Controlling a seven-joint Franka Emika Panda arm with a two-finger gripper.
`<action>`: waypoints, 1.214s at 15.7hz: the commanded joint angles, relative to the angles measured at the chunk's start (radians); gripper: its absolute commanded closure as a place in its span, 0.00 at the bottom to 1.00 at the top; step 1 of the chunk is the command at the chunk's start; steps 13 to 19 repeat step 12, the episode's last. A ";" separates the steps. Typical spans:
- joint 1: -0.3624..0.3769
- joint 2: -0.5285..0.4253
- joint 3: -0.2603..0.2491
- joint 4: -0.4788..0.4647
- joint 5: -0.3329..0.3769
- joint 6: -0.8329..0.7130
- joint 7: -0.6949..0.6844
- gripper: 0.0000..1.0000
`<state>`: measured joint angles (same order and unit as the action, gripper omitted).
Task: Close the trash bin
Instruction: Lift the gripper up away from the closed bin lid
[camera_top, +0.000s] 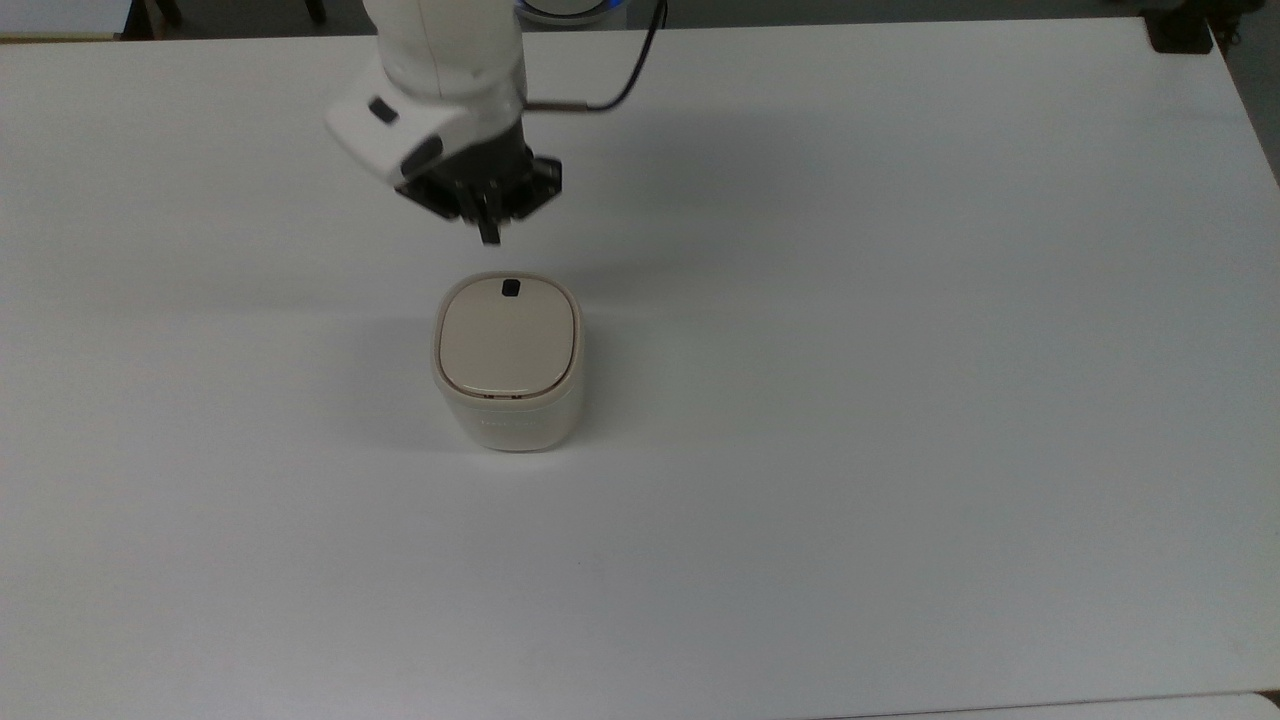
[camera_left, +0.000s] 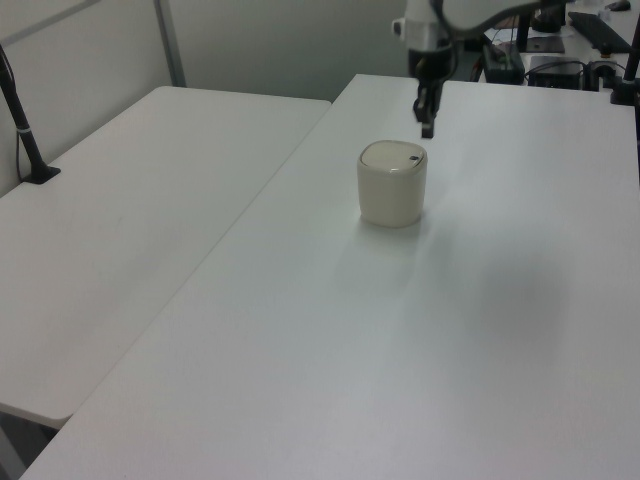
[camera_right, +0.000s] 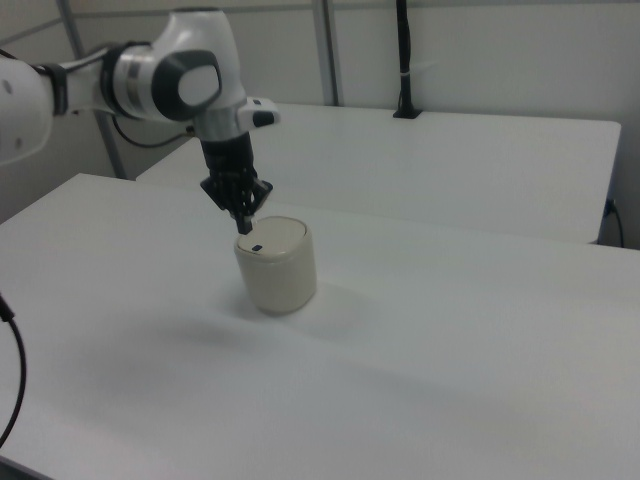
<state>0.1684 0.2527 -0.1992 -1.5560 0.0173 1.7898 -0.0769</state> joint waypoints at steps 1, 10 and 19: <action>-0.007 -0.186 -0.002 -0.125 -0.023 -0.085 -0.014 0.47; -0.033 -0.274 -0.002 -0.179 -0.046 -0.132 -0.014 0.00; -0.035 -0.274 -0.003 -0.176 -0.045 -0.129 -0.012 0.00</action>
